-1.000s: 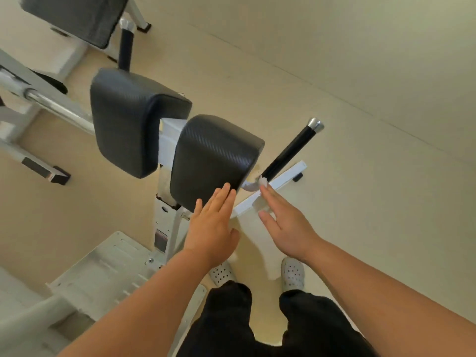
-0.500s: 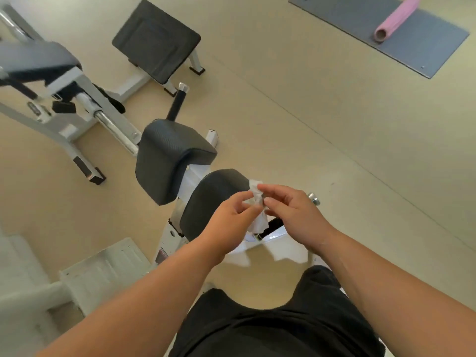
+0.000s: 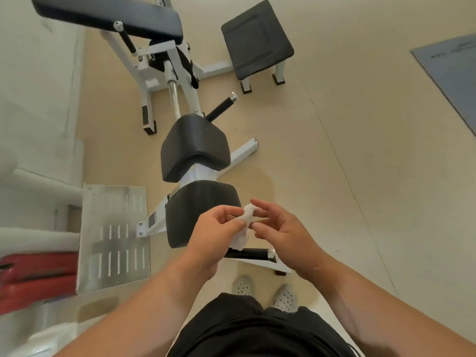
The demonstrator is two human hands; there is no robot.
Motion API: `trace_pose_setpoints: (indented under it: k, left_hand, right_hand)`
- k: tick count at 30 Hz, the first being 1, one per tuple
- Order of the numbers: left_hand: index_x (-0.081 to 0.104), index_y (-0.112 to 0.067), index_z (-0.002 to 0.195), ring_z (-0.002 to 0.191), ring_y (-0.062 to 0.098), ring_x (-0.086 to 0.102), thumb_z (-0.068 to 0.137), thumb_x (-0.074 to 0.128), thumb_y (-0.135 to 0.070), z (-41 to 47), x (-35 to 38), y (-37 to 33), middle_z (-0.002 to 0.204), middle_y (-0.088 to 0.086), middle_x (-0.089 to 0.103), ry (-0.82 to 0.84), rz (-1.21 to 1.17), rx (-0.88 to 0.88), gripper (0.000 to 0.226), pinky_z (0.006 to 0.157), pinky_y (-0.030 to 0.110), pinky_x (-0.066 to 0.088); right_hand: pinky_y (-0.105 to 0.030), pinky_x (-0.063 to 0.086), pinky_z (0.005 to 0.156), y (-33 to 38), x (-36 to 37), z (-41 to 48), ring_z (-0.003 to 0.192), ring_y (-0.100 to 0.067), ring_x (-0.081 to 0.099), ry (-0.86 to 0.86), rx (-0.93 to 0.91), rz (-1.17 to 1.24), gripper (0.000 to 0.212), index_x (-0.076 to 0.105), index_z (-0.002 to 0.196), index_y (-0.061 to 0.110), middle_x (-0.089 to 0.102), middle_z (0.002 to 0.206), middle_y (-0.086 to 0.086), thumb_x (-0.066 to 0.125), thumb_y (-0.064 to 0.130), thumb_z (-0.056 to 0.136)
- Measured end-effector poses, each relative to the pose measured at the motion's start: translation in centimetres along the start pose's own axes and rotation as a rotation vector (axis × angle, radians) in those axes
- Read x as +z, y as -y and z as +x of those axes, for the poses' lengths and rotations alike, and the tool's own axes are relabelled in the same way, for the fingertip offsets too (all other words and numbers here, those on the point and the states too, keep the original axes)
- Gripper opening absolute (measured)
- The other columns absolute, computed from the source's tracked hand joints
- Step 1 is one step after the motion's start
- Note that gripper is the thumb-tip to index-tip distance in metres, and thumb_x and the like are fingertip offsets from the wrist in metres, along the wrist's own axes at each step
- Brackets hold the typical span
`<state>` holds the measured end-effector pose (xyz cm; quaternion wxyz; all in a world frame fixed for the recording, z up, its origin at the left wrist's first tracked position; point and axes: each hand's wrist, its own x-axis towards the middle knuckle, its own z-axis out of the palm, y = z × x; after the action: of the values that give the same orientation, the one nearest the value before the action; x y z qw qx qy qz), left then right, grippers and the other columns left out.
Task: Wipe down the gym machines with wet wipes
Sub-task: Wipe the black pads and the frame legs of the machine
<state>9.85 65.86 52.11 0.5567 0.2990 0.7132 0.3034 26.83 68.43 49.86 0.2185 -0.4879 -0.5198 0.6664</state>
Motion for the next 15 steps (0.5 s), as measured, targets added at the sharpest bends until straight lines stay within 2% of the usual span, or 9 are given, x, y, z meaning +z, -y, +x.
trace_pose_setpoints:
  k: [3,5,8,10,13,15]
  left_hand:
    - [0.07,-0.027,0.109,0.098,0.019,0.066,0.091,0.073,-0.018,0.2,0.6,-0.7,0.103,-0.001,0.069,-0.001,-0.083,-0.014,0.02,0.075,0.028,0.056]
    - [0.069,-0.026,0.112,0.1,0.021,0.066,0.09,0.074,-0.015,0.5,1.2,-1.3,0.108,0.001,0.069,0.046,-0.116,-0.015,0.025,0.075,0.027,0.057]
    - [0.066,-0.025,0.115,0.102,0.022,0.067,0.09,0.073,-0.009,1.2,3.1,-2.4,0.112,0.004,0.068,0.086,-0.147,0.006,0.03,0.076,0.028,0.059]
    - [0.065,-0.024,0.116,0.103,0.023,0.068,0.089,0.072,-0.006,1.7,5.1,-3.3,0.113,0.005,0.068,0.081,-0.193,0.015,0.033,0.08,0.032,0.061]
    - [0.068,-0.022,0.113,0.102,0.023,0.069,0.088,0.073,-0.008,3.8,8.6,-4.8,0.11,0.006,0.07,0.018,-0.204,-0.003,0.029,0.085,0.035,0.06]
    - [0.07,-0.018,0.107,0.097,0.021,0.069,0.088,0.074,-0.012,6.1,11.5,-6.3,0.104,0.005,0.071,-0.077,-0.151,-0.026,0.02,0.081,0.03,0.06]
  right_hand:
    - [-0.024,0.056,0.09,0.8,-1.3,0.5,0.102,-0.006,0.068,0.016,-0.014,-0.081,0.043,0.056,0.141,0.035,0.071,0.112,0.011,0.063,0.02,0.101]
    - [-0.025,0.057,0.087,1.2,-2.4,0.4,0.094,-0.013,0.069,0.006,-0.017,-0.097,0.042,0.059,0.137,0.032,0.072,0.102,-0.001,0.066,0.016,0.099]
    - [-0.03,0.057,0.081,1.2,-4.8,0.5,0.085,-0.022,0.066,0.006,-0.034,-0.141,0.034,0.064,0.121,0.039,0.068,0.094,-0.013,0.071,0.017,0.096]
    - [-0.033,0.058,0.079,1.1,-7.3,1.3,0.083,-0.023,0.065,0.013,-0.036,-0.208,0.032,0.064,0.118,0.039,0.067,0.09,-0.012,0.074,0.02,0.094]
    - [-0.024,0.055,0.071,1.0,-12.4,3.7,0.069,-0.011,0.06,-0.006,-0.076,-0.297,0.029,0.065,0.114,0.033,0.062,0.078,-0.002,0.076,0.019,0.091]
    - [-0.02,0.05,0.064,0.9,-16.5,6.5,0.063,-0.006,0.055,-0.005,-0.116,-0.337,0.021,0.066,0.105,0.033,0.058,0.07,0.007,0.075,0.019,0.092]
